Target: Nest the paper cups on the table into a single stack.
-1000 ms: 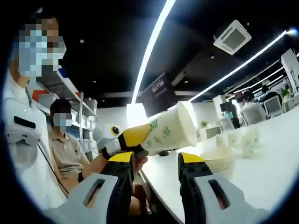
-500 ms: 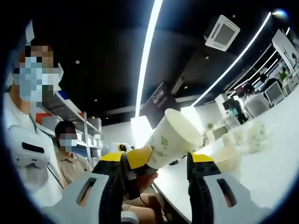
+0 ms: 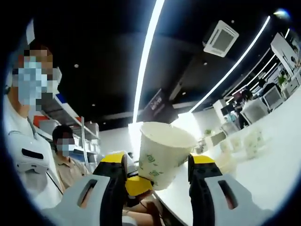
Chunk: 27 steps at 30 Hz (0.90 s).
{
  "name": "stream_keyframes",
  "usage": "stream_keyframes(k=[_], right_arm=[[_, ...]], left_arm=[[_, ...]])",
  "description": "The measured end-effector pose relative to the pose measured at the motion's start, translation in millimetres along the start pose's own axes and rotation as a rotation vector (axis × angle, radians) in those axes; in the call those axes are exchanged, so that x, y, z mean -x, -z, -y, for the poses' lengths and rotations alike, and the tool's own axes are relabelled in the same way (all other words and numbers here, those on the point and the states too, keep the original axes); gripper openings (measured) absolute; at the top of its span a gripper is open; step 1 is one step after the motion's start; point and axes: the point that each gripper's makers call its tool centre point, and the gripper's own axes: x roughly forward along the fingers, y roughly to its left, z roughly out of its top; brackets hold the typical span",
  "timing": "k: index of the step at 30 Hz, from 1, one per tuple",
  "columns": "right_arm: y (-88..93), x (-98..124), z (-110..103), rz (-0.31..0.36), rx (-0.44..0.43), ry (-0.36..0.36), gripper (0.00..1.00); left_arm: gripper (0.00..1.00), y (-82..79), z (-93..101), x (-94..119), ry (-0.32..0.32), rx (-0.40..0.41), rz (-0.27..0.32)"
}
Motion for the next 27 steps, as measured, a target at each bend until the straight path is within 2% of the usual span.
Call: stream_keyframes(k=[3, 5, 8, 14, 18, 24, 27], right_arm=[[-0.7, 0, -1, -0.006, 0.021, 0.006, 0.54], [0.4, -1, -1, -0.018, 0.044, 0.014, 0.54], [3.7, -1, 2, -0.059, 0.151, 0.058, 0.49], [8.5, -5, -3, -0.124, 0.293, 0.075, 0.48], [9.4, -5, -2, -0.127, 0.301, 0.078, 0.47], [4.8, -4, -1, -0.098, 0.296, 0.08, 0.46], [1.2, -1, 3, -0.098, 0.319, 0.099, 0.45]], left_arm=[[0.43, 7.4, 5.6, -3, 0.024, -0.012, -0.035], [0.43, 16.4, 11.8, -5, 0.047, -0.037, -0.079], [0.43, 23.9, 15.2, -8, 0.052, -0.052, -0.107], [0.43, 31.4, 16.0, -9, 0.076, -0.007, -0.117], [0.43, 33.4, 16.6, -9, 0.09, 0.031, -0.114], [0.44, 28.0, 15.9, -8, 0.085, 0.011, -0.091], [0.45, 24.7, 11.1, -6, 0.074, 0.03, -0.068]])
